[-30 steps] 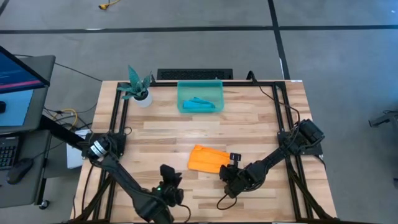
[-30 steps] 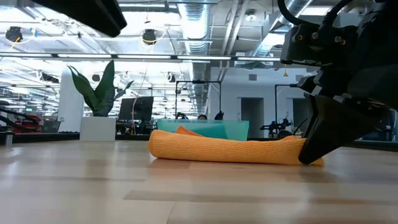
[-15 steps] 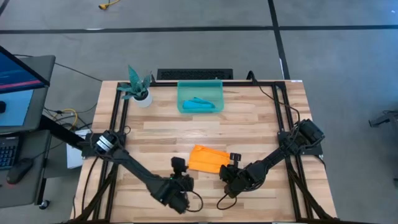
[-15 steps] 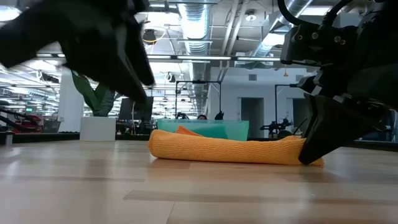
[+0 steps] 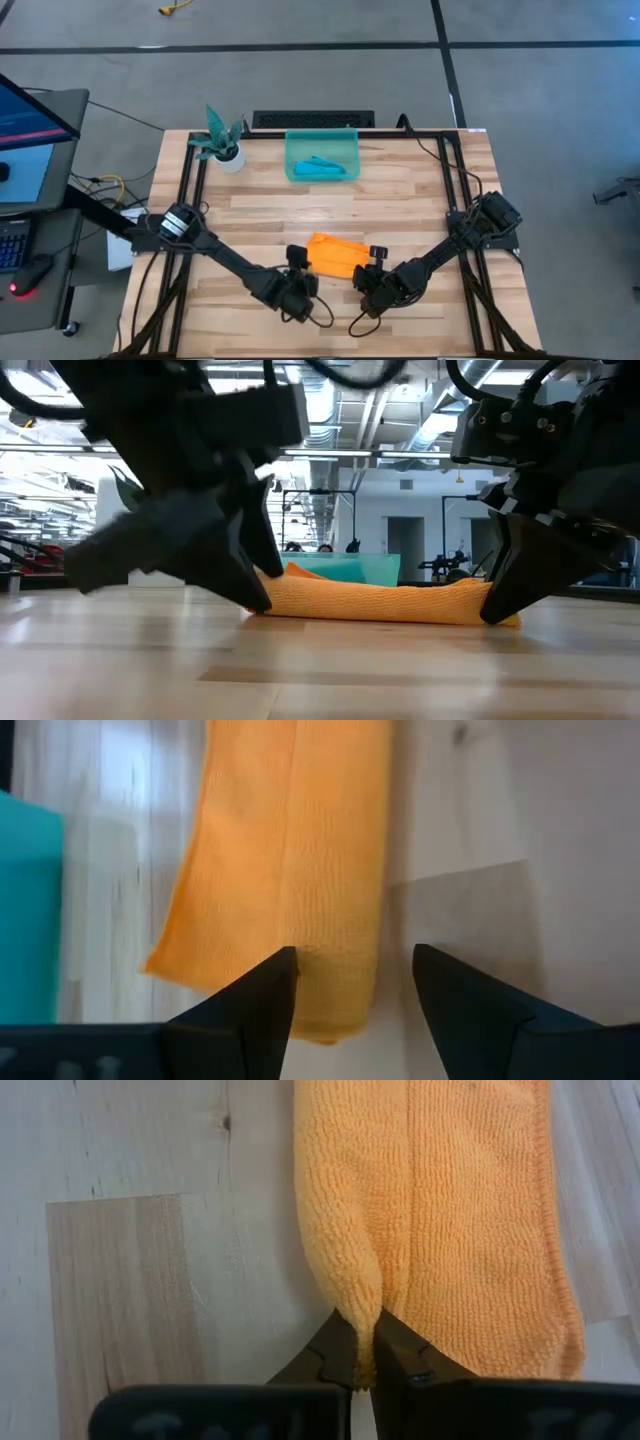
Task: Roll microfiber towels into tight, uniform cylinder then place into a basket
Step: Roll the orange microfiber cloth
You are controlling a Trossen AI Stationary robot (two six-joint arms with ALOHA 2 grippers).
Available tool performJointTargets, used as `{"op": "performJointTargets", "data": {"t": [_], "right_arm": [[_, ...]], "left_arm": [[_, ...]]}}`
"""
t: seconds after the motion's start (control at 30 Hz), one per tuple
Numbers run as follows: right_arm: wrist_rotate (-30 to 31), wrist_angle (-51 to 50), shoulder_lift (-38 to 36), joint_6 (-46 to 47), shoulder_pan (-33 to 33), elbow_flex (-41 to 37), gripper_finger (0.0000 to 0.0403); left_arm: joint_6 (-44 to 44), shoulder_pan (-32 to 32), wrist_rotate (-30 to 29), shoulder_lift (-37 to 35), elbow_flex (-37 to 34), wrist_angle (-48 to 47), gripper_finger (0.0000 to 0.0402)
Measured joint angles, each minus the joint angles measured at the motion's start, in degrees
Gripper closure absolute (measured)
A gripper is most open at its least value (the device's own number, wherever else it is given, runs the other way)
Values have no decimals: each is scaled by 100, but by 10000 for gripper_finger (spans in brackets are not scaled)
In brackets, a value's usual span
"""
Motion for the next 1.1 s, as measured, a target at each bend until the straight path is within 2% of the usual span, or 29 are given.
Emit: {"op": "performJointTargets", "data": {"t": [0.2,0.5,0.63,0.9,1.1], "right_arm": [[0,4,0,0,2,0,374],[0,7,0,0,2,0,371],[1,9,1,-6,43,0,375],[54,33,10,-53,202,15,373],[-559,113,28,-253,216,325,378]], "left_arm": [[-19,252,153,-48,-341,399,205],[-287,394,240,-39,-368,390,215],[-292,405,528,-35,-368,377,256],[-378,420,1182,-21,-199,110,389],[-577,412,1638,17,299,-650,381]]}}
